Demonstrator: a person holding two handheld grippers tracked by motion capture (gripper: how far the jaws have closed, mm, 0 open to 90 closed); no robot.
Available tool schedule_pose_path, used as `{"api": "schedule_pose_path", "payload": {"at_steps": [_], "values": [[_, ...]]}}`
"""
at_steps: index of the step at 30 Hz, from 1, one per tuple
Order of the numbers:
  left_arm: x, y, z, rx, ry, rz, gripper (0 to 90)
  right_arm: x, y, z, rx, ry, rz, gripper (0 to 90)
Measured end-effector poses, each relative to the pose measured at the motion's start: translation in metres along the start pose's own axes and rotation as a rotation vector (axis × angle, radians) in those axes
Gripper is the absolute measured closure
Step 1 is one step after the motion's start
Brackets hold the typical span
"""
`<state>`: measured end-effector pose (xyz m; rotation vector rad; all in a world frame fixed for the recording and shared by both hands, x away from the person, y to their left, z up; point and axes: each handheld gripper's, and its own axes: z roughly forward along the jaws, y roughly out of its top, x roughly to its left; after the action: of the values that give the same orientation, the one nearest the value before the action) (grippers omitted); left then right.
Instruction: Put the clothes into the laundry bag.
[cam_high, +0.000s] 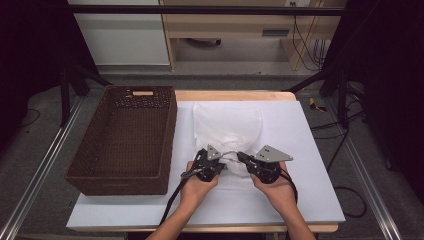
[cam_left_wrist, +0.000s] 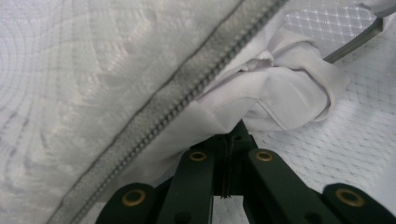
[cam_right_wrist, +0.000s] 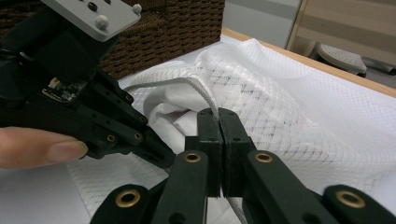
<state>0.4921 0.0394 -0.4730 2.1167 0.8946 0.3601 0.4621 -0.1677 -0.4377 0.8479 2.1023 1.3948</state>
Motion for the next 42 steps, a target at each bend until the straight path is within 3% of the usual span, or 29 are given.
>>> {"api": "schedule_pose_path", "payload": {"at_steps": [27,42], "values": [[-0.001,0.01,0.01,-0.027,0.03,0.004,90.0,-0.001,-0.002,0.002,0.027,-0.004,0.007,89.2],[-0.009,0.001,0.011,-0.033,0.021,0.007,90.0,0.0,-0.003,0.003,0.035,-0.001,0.008,89.1]]}}
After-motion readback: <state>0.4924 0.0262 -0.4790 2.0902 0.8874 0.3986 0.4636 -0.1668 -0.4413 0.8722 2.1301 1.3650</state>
